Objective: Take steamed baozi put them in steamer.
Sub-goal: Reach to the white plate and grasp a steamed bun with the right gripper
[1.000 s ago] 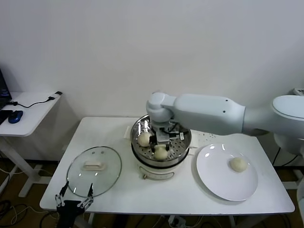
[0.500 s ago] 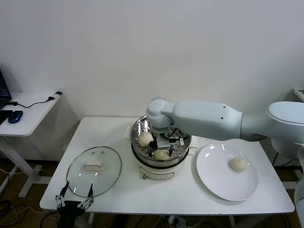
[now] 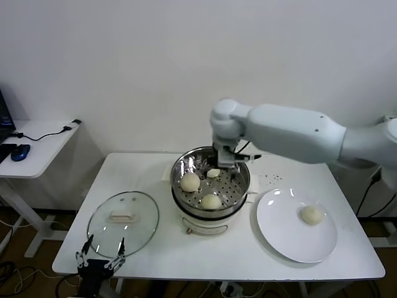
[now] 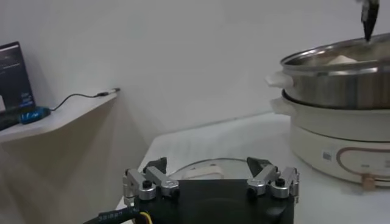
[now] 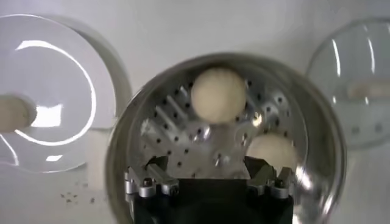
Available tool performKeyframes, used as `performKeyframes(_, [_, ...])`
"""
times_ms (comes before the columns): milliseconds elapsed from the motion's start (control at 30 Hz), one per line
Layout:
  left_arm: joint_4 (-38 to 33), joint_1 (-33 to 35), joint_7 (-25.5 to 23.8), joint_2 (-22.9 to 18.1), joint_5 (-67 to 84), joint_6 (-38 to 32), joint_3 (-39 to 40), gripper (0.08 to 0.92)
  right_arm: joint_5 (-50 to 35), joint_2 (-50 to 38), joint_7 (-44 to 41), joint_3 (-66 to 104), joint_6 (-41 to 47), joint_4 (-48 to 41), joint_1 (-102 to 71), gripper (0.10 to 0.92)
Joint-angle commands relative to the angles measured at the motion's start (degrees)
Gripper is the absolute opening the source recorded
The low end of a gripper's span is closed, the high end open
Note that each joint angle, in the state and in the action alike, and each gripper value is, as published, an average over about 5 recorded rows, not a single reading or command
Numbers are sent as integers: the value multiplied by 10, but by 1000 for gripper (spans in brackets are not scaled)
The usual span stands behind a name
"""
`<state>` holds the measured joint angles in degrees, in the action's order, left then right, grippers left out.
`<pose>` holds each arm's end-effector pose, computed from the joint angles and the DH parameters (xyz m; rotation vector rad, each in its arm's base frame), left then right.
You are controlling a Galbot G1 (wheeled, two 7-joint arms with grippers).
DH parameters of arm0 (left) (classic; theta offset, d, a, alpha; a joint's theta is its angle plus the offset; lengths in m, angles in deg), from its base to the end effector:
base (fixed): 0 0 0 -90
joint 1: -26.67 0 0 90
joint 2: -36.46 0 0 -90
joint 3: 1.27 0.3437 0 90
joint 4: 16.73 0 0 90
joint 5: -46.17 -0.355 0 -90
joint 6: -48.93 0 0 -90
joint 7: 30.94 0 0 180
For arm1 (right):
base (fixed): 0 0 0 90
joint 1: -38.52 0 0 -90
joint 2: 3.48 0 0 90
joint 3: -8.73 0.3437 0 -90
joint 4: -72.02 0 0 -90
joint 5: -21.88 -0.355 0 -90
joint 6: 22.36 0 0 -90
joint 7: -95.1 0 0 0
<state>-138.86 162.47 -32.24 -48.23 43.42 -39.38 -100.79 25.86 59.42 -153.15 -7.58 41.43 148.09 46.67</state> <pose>0.0994 0.0638 -0.3169 0.0672 -2.8598 -0.3186 0.5410 0.0989 -0.0203 1.9626 -0.3548 2.2839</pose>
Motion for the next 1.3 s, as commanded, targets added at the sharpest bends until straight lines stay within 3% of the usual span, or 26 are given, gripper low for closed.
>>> performKeyframes(33, [-3, -2, 0, 2, 1, 2, 2, 823, -218, -162, 112, -153, 238, -41, 131, 823])
performKeyframes(233, [-7, -6, 0, 2, 0, 7, 9, 823, -240, -293, 98, -141, 372, -17, 74, 823])
performKeyframes(533, [-9, -9, 0, 1, -1, 6, 10, 823, -125, -370, 16, 64, 373, -70, -177, 823])
performKeyframes(833, [-10, -9, 12, -1, -1, 10, 10, 823, -34, -348, 14, 207, 346, -124, -344, 823])
performKeyframes(1300, [-4, -5, 12, -4, -1, 11, 10, 823, -6, -265, 49, 250, 329, -201, -386, 823])
